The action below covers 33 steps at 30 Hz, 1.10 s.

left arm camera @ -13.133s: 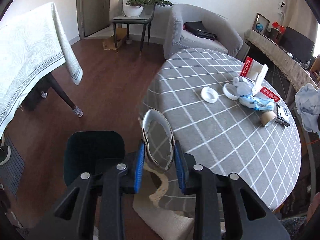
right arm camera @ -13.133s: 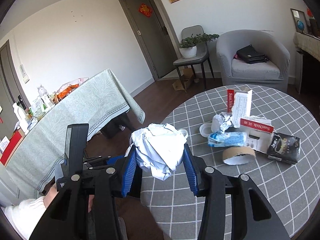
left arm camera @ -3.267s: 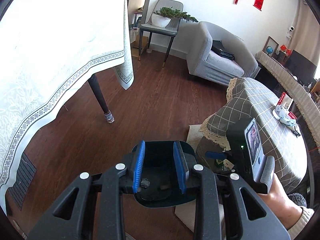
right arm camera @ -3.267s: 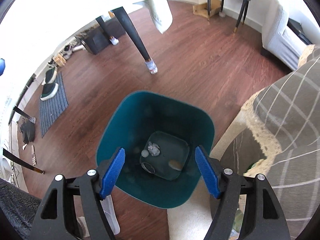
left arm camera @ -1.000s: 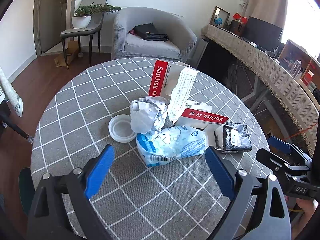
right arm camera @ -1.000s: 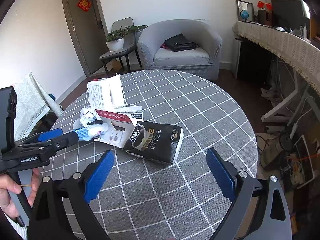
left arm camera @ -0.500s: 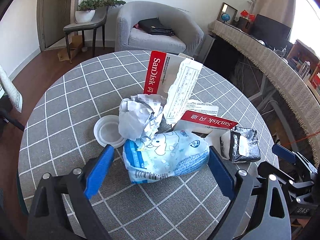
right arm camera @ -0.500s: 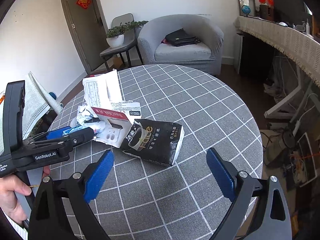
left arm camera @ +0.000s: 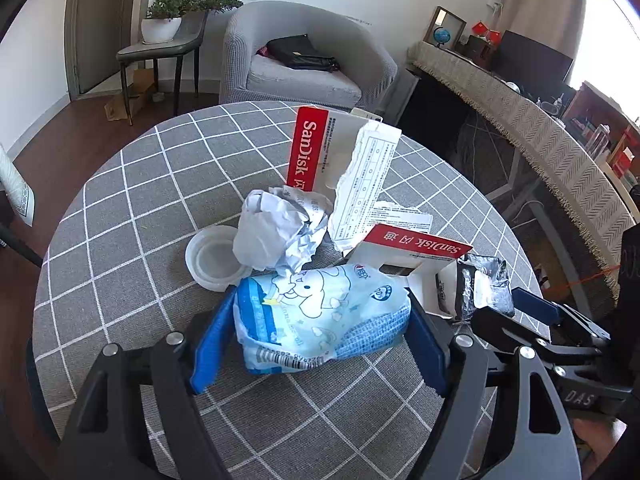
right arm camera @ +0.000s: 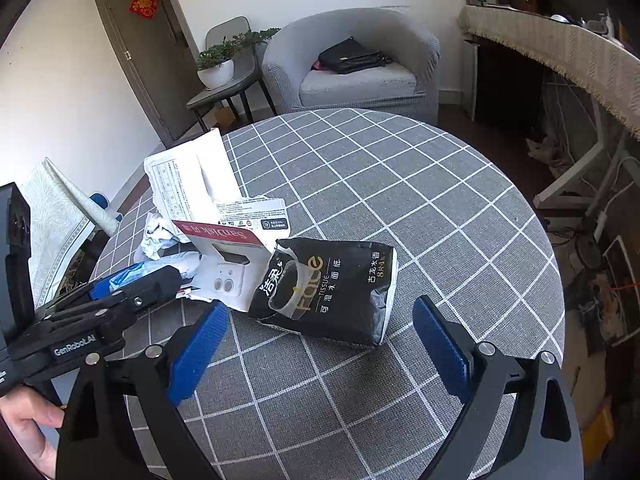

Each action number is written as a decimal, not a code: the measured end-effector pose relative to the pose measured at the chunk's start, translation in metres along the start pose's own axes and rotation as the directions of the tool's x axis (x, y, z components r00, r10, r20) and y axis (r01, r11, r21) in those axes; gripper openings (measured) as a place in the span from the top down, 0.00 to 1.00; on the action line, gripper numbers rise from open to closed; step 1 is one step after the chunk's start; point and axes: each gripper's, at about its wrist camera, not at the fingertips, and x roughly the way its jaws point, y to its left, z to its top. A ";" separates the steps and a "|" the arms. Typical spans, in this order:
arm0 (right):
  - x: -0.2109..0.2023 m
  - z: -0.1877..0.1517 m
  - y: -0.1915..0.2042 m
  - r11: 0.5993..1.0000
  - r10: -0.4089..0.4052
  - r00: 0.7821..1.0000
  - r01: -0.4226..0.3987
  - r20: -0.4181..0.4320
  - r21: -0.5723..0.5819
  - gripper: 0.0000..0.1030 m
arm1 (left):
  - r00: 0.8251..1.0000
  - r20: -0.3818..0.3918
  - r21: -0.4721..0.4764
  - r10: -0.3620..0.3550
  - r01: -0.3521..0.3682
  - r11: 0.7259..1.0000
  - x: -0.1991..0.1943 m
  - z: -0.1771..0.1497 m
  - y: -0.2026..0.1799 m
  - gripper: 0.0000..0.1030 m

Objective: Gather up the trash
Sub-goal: 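Grasp the blue wrapper with the left tool while the right tool grasps the black coffee bag, then carry the wrapper with the left tool while the right tool carries the coffee bag to the bin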

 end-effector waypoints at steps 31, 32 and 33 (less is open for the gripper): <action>0.007 0.016 0.014 0.981 -0.196 0.980 0.196 0.029 0.007 0.26 | 0.993 0.112 0.029 -0.046 0.043 0.999 -0.078 -0.003 0.041 0.22; 0.002 0.017 0.015 0.981 -0.192 0.981 0.192 0.034 0.009 0.26 | 0.993 0.115 0.025 -0.039 0.037 0.999 -0.081 -0.003 0.044 0.22; -0.003 0.019 0.016 0.983 -0.182 0.982 0.181 0.044 0.015 0.26 | 0.993 0.118 0.022 -0.032 0.030 0.999 -0.083 -0.003 0.048 0.22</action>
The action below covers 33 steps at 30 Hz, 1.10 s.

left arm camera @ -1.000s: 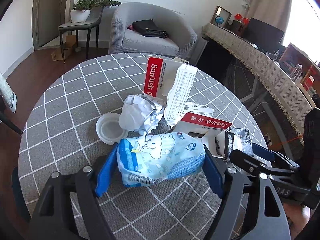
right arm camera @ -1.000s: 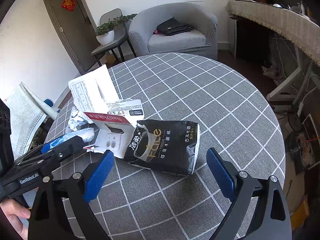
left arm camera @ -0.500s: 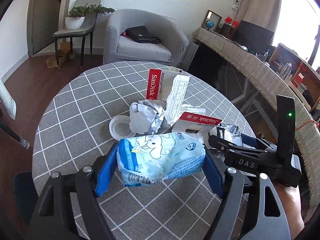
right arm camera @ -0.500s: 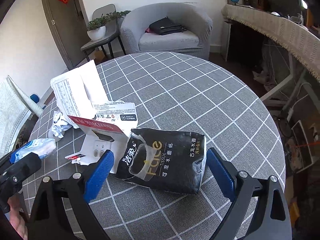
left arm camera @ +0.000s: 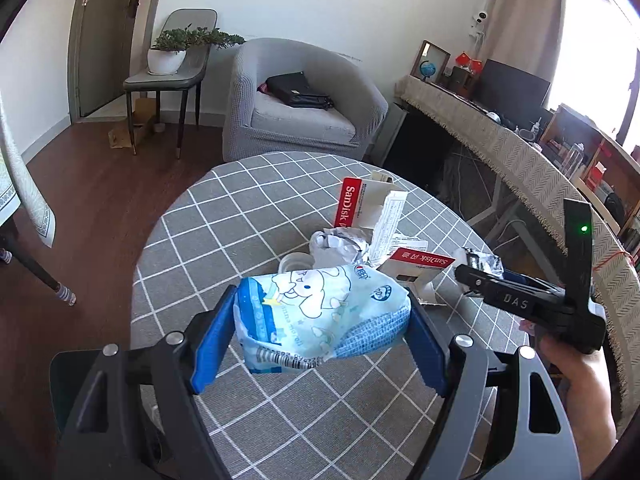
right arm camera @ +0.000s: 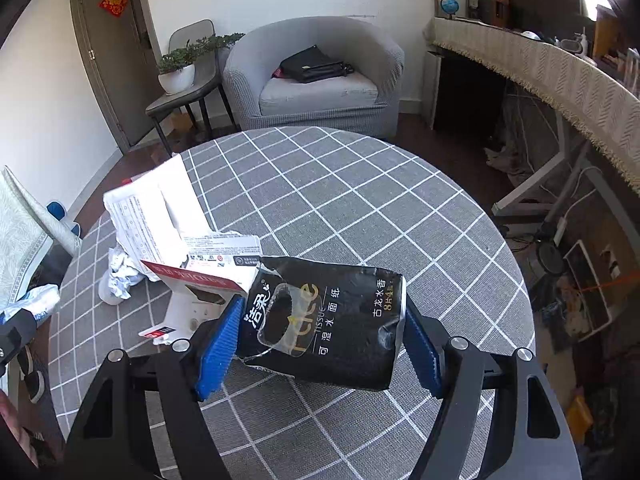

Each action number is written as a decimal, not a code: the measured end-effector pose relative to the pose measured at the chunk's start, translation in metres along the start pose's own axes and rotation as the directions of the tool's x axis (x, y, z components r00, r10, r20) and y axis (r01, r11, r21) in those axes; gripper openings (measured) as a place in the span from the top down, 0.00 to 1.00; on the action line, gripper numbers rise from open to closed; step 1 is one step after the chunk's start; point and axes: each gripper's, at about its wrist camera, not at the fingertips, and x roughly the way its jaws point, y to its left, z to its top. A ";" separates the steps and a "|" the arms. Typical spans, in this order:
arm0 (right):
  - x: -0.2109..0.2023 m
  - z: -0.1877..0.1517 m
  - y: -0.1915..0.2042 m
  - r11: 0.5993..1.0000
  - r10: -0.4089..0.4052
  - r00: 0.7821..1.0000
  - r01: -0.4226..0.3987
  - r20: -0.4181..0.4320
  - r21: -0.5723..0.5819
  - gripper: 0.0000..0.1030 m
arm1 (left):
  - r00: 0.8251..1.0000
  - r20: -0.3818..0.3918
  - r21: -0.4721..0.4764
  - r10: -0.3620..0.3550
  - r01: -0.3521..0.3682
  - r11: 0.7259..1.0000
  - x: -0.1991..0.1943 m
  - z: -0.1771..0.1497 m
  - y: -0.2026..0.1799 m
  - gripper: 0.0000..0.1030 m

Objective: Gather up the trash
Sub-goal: 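Carry the wrapper with the left tool while the right tool carries the coffee bag to the bin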

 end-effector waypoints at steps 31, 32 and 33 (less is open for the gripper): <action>-0.032 -0.002 0.201 0.901 0.371 0.928 -0.365 -0.019 -0.235 0.26 | 0.975 -0.058 -0.109 0.215 -0.221 0.969 -0.082 -0.035 0.153 0.23; -0.031 -0.005 0.209 0.893 0.385 0.922 -0.380 -0.030 -0.241 0.26 | 0.972 -0.064 -0.115 0.225 -0.231 0.966 -0.083 -0.038 0.160 0.23; -0.030 -0.007 0.217 0.886 0.394 0.918 -0.391 -0.038 -0.249 0.26 | 0.969 -0.070 -0.115 0.235 -0.242 0.963 -0.085 -0.040 0.167 0.23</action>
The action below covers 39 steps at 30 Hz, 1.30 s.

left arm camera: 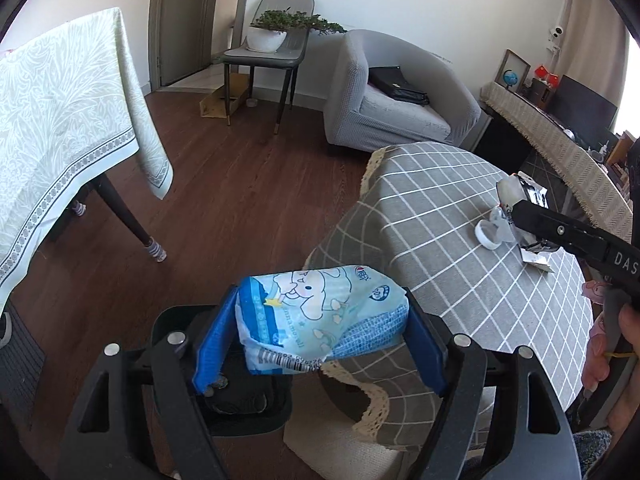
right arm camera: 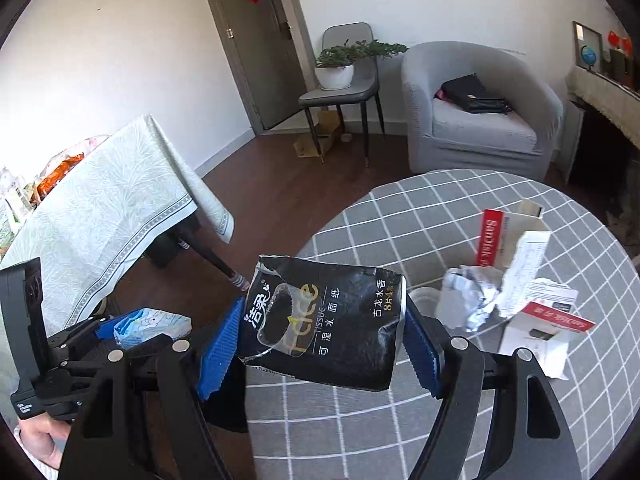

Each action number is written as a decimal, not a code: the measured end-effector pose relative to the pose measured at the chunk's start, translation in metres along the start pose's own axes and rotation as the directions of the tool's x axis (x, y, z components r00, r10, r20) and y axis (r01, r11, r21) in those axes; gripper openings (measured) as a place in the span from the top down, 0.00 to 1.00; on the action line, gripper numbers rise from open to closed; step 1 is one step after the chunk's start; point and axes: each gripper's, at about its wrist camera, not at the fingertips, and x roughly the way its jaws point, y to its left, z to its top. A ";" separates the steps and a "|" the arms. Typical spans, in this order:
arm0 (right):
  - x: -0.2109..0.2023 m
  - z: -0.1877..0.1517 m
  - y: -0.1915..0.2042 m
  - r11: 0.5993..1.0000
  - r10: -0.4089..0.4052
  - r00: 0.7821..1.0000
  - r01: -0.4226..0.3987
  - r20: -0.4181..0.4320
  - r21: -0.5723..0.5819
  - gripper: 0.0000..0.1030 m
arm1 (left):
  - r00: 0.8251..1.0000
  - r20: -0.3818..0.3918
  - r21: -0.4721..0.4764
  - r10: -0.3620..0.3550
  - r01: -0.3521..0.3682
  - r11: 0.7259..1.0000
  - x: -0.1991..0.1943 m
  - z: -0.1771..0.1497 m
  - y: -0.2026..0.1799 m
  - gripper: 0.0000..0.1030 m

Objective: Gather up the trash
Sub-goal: 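Carry the wrapper with the left tool while the right tool carries the coffee bag to the bin, then open the left tool over the bin while the right tool releases the coffee bag into it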

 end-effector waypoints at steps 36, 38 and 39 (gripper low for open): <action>0.136 -0.034 0.154 0.970 0.141 0.955 -0.186 -0.262 -0.158 0.26 | 0.931 -0.332 -0.080 0.151 -0.187 0.979 0.078 -0.091 0.169 0.15; 0.142 -0.036 0.158 0.969 0.137 0.952 -0.186 -0.273 -0.161 0.26 | 0.935 -0.320 -0.078 0.150 -0.184 0.980 0.075 -0.093 0.173 0.14; 0.145 -0.038 0.160 0.969 0.136 0.951 -0.186 -0.279 -0.161 0.26 | 0.938 -0.313 -0.082 0.149 -0.183 0.980 0.073 -0.094 0.175 0.14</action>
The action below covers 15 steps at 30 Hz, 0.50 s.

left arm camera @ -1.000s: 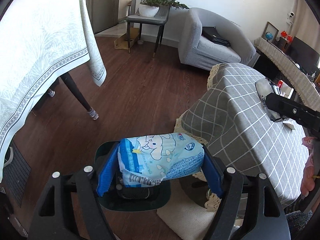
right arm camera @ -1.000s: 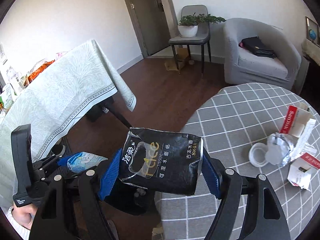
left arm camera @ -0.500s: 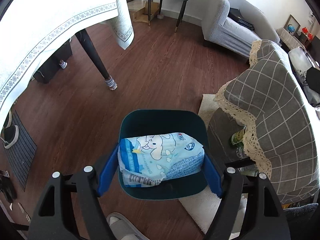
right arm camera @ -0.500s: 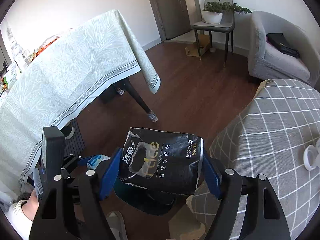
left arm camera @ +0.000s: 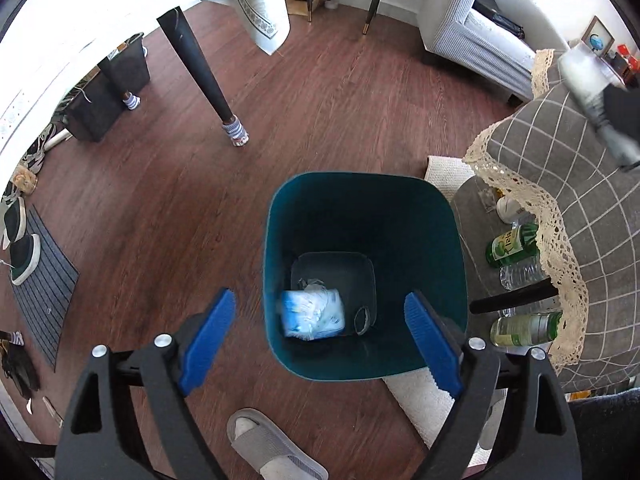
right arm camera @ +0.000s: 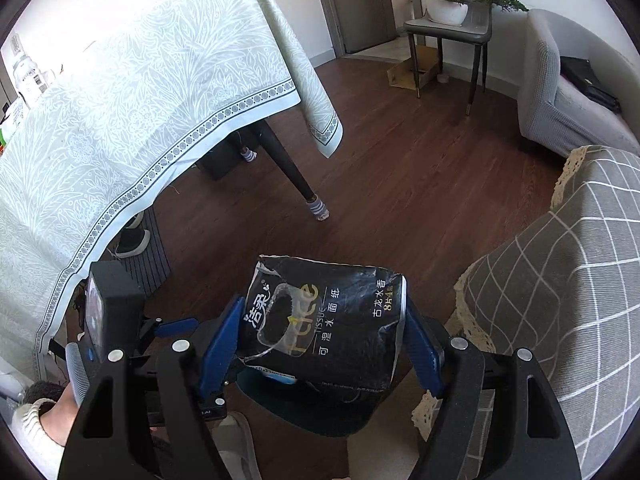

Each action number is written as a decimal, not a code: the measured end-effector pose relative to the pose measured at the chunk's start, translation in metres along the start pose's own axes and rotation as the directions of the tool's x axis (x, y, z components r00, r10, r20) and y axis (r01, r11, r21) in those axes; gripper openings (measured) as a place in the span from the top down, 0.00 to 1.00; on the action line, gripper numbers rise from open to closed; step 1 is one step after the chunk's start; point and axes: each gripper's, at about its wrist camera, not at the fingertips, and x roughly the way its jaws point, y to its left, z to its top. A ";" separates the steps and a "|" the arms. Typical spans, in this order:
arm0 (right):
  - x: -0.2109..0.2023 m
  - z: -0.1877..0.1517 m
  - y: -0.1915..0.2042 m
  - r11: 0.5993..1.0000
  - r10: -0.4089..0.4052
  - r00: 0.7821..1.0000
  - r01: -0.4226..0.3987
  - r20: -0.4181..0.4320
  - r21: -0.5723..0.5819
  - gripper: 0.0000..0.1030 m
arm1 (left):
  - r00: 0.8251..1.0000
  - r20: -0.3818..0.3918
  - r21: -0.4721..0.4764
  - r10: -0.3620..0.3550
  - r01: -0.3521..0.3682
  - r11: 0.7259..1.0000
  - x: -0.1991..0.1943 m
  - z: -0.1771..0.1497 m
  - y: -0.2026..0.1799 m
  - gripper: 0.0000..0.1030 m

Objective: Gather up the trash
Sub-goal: 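Open the left tool over the bin while the right tool releases the coffee bag into it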

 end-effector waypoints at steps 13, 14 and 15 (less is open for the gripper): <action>0.053 -0.006 0.016 1.000 -0.018 0.994 0.017 -0.108 -0.014 0.26 | 0.993 0.113 -0.022 -0.015 0.018 1.000 -0.041 -0.002 0.022 0.27; 0.056 -0.006 0.017 1.000 -0.020 0.993 0.018 -0.114 -0.017 0.26 | 0.993 0.119 -0.025 -0.020 0.024 0.999 -0.044 -0.002 0.023 0.29; 0.060 -0.007 0.019 1.000 -0.022 0.992 0.020 -0.123 -0.021 0.26 | 0.992 0.126 -0.026 -0.026 0.030 0.999 -0.048 -0.001 0.024 0.31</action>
